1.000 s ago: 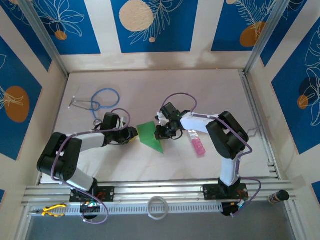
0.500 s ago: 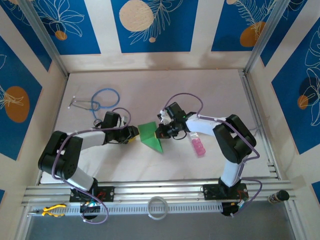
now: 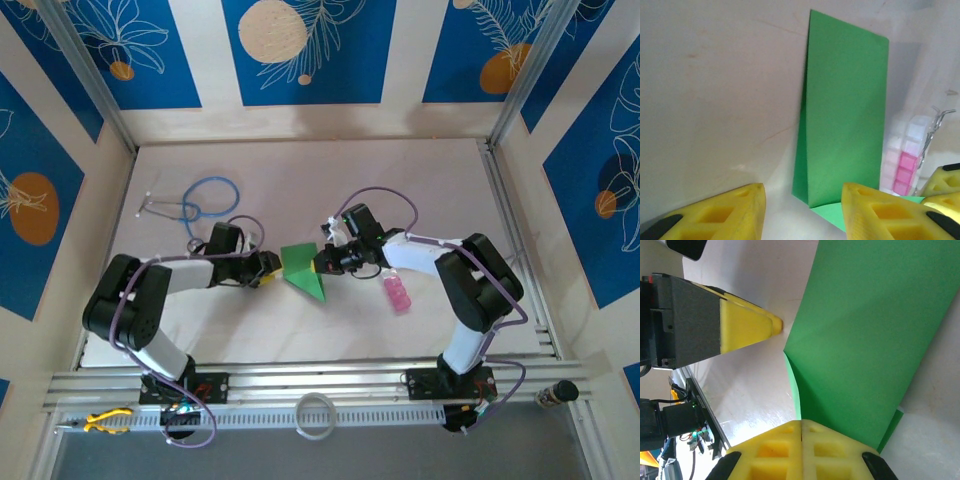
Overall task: Fold a paper plane with a square sheet of paper (pick it up from the middle)
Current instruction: Fourth fold the wing at the center of the table.
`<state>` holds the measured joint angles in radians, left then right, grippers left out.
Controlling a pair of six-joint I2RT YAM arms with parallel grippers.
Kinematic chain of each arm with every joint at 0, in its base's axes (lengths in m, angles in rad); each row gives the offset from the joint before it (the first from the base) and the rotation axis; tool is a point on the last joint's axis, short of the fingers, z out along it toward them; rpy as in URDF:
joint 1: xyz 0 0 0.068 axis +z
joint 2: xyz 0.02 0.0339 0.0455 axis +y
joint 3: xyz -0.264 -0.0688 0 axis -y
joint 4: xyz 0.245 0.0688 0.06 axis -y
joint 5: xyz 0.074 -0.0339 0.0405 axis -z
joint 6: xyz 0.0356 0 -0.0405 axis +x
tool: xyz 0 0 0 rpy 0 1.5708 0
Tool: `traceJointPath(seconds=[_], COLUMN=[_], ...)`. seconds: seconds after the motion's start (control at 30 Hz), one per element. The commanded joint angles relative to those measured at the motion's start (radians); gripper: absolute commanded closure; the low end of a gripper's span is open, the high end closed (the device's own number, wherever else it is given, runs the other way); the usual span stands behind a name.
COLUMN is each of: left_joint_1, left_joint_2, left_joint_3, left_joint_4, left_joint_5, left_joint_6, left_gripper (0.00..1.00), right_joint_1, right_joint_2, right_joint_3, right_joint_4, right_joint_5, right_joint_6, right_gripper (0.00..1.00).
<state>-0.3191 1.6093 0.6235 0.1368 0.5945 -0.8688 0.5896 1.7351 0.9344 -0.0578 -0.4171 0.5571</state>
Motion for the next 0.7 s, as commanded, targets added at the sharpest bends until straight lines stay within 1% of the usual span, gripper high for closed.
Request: traceJointPath(seconds=[0.0,0.2,0.67], left_joint_1=[-0.005,-0.008,-0.024], left_joint_2=[0.018,0.055,0.106], left_joint_3=[0.016,0.016,0.047], left_joint_4=[0.062,0.138,0.152], left_joint_5=[0.044,0.066,0.075], left_joint_6=[-0.035,-0.082,-0.103], left_gripper=[0.55,0.56,0.63], right_joint_1=[-0.007,-0.008,-0.009], right_joint_2=[-0.031,-0.028,-0.028], right_joint_3=[-0.012,-0.013,-0.026], right_joint_4=[0.021,0.026,0.038], right_joint_5=[-0.042,-0.048,-0.053], right_joint_6=[0.012,0.013,0.015], right_gripper=[0.99,0.99,0.99])
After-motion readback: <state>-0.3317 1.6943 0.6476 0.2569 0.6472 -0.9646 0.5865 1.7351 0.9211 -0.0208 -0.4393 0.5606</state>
